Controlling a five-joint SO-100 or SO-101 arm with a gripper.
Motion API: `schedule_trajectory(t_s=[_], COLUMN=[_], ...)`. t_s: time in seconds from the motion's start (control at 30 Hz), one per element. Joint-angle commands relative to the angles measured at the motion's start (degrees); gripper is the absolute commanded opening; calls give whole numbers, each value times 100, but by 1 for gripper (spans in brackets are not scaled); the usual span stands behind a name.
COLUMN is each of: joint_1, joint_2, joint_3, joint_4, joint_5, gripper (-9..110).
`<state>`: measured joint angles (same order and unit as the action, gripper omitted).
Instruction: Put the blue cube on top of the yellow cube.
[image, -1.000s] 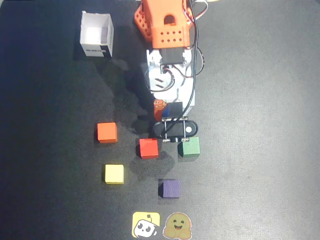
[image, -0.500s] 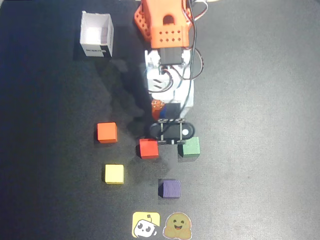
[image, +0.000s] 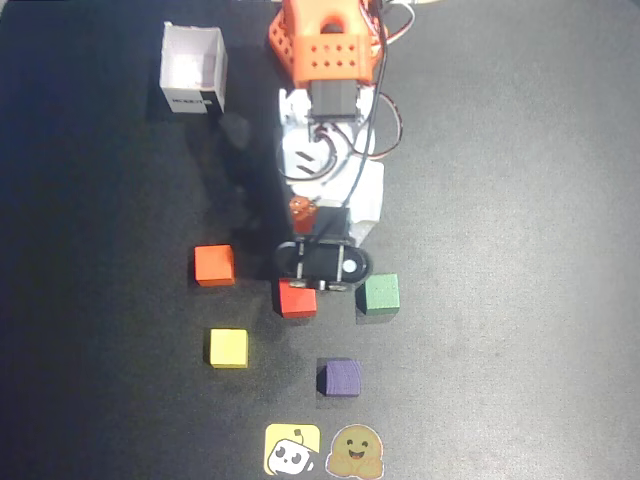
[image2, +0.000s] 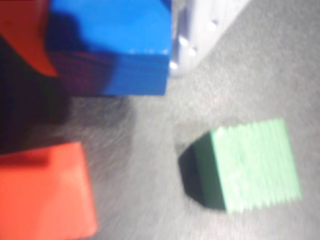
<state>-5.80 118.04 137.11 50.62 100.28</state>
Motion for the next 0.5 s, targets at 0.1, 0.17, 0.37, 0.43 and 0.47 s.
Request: schedule_trajectory(t_s=[0.1, 0.17, 0.37, 0.43, 0.47], joint_1=[448, 580, 958, 1081, 1143], joint_2=[-519, -606, -1195, -1485, -1661], joint_3=[-1055, -1143, -1731, -2039, -2224], joint_4=[501, 519, 545, 650, 773], joint_5=[-26, -123, -606, -809, -879], gripper=[8, 8, 8, 8, 8])
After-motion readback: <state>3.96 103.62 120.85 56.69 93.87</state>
